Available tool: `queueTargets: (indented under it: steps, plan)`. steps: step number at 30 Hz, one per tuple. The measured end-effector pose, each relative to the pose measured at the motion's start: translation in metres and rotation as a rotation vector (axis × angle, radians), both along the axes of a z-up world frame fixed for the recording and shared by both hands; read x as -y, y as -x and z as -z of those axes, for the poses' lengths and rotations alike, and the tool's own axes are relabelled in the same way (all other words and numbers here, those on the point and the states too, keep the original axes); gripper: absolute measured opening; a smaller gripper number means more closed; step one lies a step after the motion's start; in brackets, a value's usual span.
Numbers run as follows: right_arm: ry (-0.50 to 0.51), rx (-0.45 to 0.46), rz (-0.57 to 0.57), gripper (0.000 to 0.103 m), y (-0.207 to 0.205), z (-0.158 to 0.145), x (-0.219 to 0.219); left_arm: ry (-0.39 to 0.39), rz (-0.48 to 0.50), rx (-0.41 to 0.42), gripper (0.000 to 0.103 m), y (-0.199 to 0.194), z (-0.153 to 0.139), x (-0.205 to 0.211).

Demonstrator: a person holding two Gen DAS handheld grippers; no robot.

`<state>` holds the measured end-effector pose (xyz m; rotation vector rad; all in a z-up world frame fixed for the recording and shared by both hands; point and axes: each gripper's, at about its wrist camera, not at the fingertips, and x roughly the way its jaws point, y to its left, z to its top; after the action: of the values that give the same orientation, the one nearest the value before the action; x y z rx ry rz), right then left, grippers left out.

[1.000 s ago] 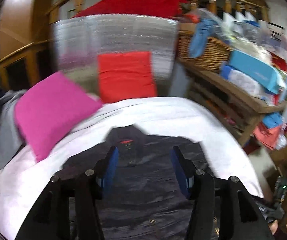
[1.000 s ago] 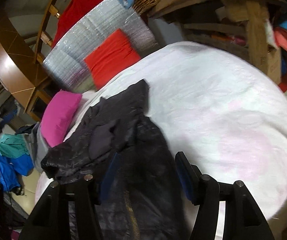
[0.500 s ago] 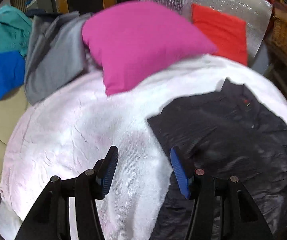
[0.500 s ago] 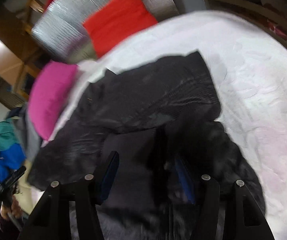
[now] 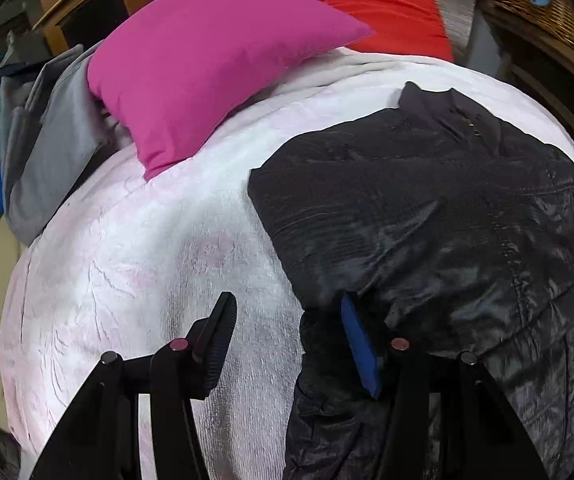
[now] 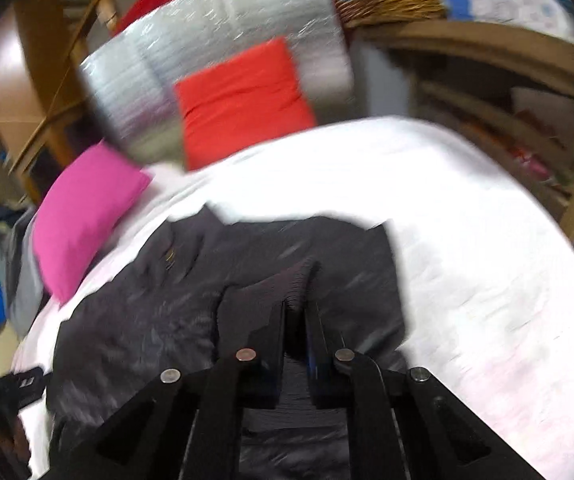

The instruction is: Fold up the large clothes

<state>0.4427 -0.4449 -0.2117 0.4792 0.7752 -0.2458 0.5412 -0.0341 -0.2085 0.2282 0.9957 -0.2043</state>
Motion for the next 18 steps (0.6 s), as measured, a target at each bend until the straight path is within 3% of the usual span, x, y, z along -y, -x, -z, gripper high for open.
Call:
queueTargets:
  steps: [4,7,8,9,11,13,18]
  plan:
    - [-0.114,-0.170,0.001,0.015,-0.016,0.051,0.019,-0.003,0.006,0.003,0.056,-0.001,-0.001,0.006]
    - [-0.186,-0.110,-0.010,0.027,-0.003,0.051,0.025,-0.032,0.018,-0.021,0.058,-0.004,0.008,0.017]
    - [-0.220,-0.080,-0.004,0.045,0.001,0.048,0.029,-0.046,0.019,-0.025,0.059,-0.005,0.011,0.020]
    - [-0.273,-0.023,0.009,0.071,0.011,0.043,0.036,-0.046,0.017,-0.028,0.059,-0.005,0.013,0.020]
    - [-0.258,0.048,0.074,0.086,0.028,0.032,0.046,-0.019,0.008,-0.035,0.059,-0.004,0.015,0.016]
    - [-0.202,0.031,0.080,0.086,0.034,0.029,0.047,0.027,-0.004,-0.050,0.060,-0.004,0.015,0.009]
    - [-0.272,-0.049,0.051,0.084,0.019,0.053,0.057,0.126,-0.060,-0.072,0.062,-0.012,0.009,-0.010]
